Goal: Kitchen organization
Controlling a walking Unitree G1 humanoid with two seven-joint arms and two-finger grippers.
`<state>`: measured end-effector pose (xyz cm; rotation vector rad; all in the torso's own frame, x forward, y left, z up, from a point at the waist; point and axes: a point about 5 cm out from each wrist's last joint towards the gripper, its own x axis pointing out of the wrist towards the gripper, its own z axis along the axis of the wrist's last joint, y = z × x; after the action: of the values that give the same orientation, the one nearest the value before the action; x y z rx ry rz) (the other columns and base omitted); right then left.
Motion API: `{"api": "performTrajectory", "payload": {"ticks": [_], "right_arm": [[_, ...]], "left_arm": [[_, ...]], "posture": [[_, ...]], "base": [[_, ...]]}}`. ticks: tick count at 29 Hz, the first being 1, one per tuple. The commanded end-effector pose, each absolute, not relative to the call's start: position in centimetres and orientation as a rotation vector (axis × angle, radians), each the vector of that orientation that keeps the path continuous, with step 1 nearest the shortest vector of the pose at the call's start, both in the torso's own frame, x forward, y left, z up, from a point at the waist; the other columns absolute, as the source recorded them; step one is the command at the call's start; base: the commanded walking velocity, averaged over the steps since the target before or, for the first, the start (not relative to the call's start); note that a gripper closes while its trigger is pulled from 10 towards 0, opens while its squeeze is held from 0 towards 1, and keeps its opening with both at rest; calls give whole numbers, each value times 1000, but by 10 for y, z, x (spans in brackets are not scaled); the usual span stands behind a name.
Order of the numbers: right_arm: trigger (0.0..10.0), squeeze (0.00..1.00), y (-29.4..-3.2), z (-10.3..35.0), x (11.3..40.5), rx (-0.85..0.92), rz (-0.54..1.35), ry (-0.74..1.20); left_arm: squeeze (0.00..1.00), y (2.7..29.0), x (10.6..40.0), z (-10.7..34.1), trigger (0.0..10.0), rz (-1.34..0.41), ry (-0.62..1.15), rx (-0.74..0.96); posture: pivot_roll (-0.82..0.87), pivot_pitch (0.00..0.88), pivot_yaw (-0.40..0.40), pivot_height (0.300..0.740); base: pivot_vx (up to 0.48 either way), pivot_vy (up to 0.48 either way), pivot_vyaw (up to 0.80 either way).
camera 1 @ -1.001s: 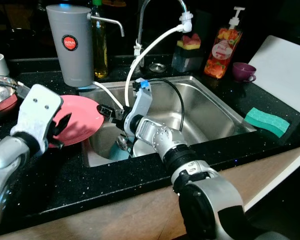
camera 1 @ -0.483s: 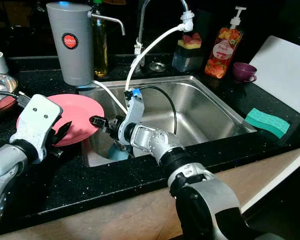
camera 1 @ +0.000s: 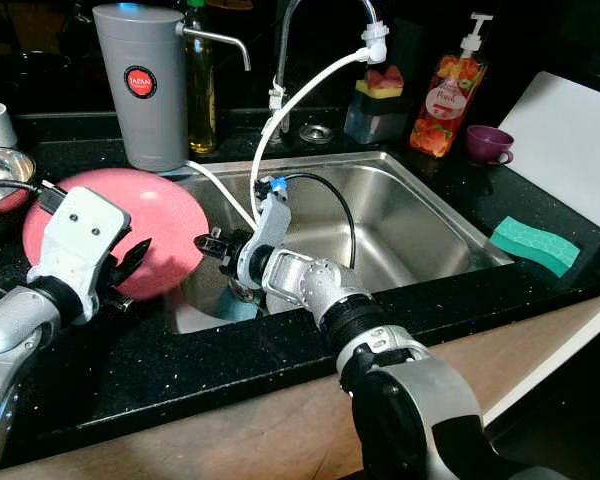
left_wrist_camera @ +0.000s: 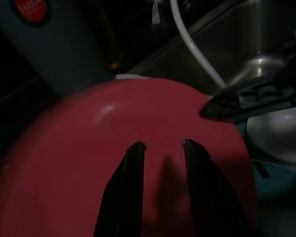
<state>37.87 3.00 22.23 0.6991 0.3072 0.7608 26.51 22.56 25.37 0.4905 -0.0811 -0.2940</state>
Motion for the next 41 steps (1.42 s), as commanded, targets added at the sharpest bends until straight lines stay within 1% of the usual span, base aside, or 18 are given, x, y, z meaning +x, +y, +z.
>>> {"api": "performTrajectory", "payload": {"ticks": [1, 10, 16, 17, 21, 22, 24, 25, 26, 28, 29, 31, 33, 34, 35, 37, 38, 41], "right_arm": [[0, 0, 37, 207, 373, 701, 750, 377], [0, 0, 17, 209, 383, 688, 681, 339], [0, 0, -69, 230, 415, 636, 422, 188], [0, 0, -69, 230, 415, 636, 422, 188], [0, 0, -125, 257, 425, 621, 280, 62], [0, 0, -125, 257, 425, 621, 280, 62], [0, 0, -146, 271, 426, 490, 258, -8], [0, 0, -151, 276, 426, 416, 263, -32], [0, 0, -151, 276, 426, 416, 263, -32], [0, 0, -146, 282, 424, 172, 329, -68], [0, 0, -146, 282, 424, 172, 329, -68], [0, 0, -127, 275, 422, 12, 418, -63], [0, 0, -117, 269, 420, -37, 455, -55], [588, 0, -109, 262, 418, -69, 483, -43], [3569, 0, -100, 255, 416, -80, 515, -28], [3569, 0, -100, 255, 416, -80, 515, -28], [10000, 0, -82, 239, 410, -77, 580, 13], [10000, 0, -76, 234, 408, -70, 601, 25]], "left_arm": [[0, 220, 265, 256, 10000, -320, -106, 480], [0, 213, 266, 267, 10000, -334, -179, 458], [0, 195, 266, 273, 10000, -436, -237, 398], [0, 195, 266, 273, 10000, -436, -237, 398], [0, 190, 270, 272, 10000, -457, -238, 391], [0, 190, 270, 272, 10000, -457, -238, 391], [0, 186, 272, 272, 10000, -474, -240, 384], [0, 185, 273, 273, 10000, -482, -240, 382], [0, 185, 273, 273, 10000, -482, -240, 382], [0, 179, 277, 269, 10000, -510, -219, 377], [0, 179, 277, 269, 10000, -510, -219, 377], [0, 172, 282, 259, 10000, -540, -160, 369], [0, 169, 286, 252, 10000, -551, -122, 357], [0, 167, 288, 245, 10000, -563, -89, 335], [0, 164, 291, 238, 10000, -571, -56, 321], [0, 164, 291, 238, 10000, -571, -56, 321], [0, 158, 296, 227, 10000, -594, -3, 292], [0, 156, 298, 224, 10000, -599, 14, 288]], "posture": [[31, 60, -87, 740], [32, 58, -83, 740], [22, 58, -77, 740], [22, 58, -77, 740], [11, 59, -66, 740], [11, 59, -66, 740], [5, 62, -60, 740], [4, 62, -59, 740], [4, 62, -59, 740], [3, 63, -57, 740], [3, 63, -57, 740], [6, 61, -57, 740], [7, 60, -57, 740], [10, 59, -57, 740], [12, 57, -56, 740], [12, 57, -56, 740], [11, 53, -52, 740], [11, 50, -49, 740]], "base": [[0, 0, 0], [0, 0, 0], [0, 0, 0], [0, 0, 0], [0, 0, 0], [0, 0, 0], [0, 0, 0], [0, 0, 0], [0, 0, 0], [0, 0, 0], [0, 0, 0], [0, 0, 0], [0, 0, 0], [0, 0, 0], [0, 0, 0], [0, 0, 0], [0, 0, 0], [0, 0, 0]]}}
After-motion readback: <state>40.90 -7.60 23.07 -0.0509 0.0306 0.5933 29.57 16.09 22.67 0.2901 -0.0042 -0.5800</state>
